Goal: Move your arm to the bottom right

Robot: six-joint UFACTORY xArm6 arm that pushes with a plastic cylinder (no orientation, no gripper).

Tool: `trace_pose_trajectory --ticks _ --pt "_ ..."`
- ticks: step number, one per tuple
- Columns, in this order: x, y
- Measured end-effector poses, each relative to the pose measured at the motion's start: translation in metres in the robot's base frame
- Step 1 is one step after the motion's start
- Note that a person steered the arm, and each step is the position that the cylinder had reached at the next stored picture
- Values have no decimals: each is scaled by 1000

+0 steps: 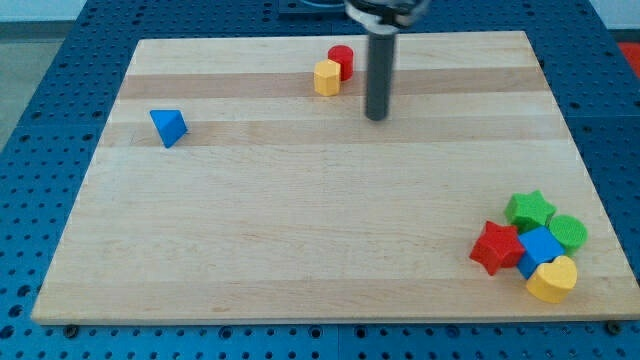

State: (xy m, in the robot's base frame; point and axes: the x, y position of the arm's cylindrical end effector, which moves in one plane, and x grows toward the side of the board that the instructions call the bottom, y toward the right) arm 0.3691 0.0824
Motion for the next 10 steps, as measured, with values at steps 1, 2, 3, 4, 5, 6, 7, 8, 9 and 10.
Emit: trace_pose_trajectory --ticks 1,2,3,4,5,6,7,8,9,10 --pt "23 57" --pt "43 100" --pt "71 113" --pt "112 133" --pt "112 141" --pt "115 153" --pt "139 172" --pt "208 190" --pt "230 190" --pt "230 190"
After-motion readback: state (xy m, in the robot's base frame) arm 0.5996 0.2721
